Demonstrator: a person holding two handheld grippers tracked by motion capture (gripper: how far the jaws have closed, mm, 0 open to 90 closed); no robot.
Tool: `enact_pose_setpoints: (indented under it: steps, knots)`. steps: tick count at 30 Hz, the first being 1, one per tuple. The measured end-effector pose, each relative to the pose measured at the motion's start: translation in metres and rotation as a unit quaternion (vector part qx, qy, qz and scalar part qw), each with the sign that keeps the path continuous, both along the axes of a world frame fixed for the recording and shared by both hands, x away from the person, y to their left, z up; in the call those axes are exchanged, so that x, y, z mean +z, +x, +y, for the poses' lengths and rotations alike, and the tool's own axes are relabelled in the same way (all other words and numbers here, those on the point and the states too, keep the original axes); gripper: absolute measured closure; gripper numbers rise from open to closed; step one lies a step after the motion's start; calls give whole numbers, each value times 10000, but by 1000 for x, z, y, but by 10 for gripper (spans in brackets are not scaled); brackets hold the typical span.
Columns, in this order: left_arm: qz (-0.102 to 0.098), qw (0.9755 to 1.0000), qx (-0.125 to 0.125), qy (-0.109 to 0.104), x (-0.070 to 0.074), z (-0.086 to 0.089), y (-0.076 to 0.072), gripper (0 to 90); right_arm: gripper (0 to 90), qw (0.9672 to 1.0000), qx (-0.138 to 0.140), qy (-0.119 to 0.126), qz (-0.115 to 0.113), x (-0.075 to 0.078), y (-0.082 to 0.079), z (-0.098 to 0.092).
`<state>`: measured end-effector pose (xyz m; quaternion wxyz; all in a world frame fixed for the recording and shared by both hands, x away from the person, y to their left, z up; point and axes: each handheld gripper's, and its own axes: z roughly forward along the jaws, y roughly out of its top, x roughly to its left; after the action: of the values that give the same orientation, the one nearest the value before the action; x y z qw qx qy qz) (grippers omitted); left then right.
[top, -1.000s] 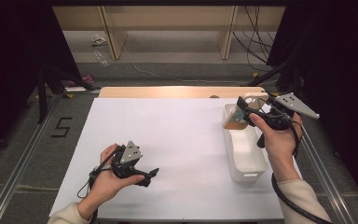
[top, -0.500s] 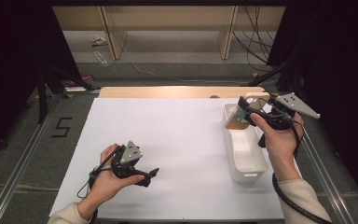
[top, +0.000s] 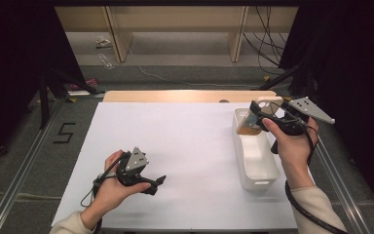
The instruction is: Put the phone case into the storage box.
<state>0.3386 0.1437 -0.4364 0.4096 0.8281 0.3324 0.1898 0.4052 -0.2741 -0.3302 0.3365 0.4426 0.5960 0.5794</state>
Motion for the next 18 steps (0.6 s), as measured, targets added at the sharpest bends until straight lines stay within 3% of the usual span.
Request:
enact_pose_setpoints:
  steps: [18]
  knots:
    - [-5,10000,-2,1,0,0,0,0,133,10000,-53,-80,6,-1,2,-2]
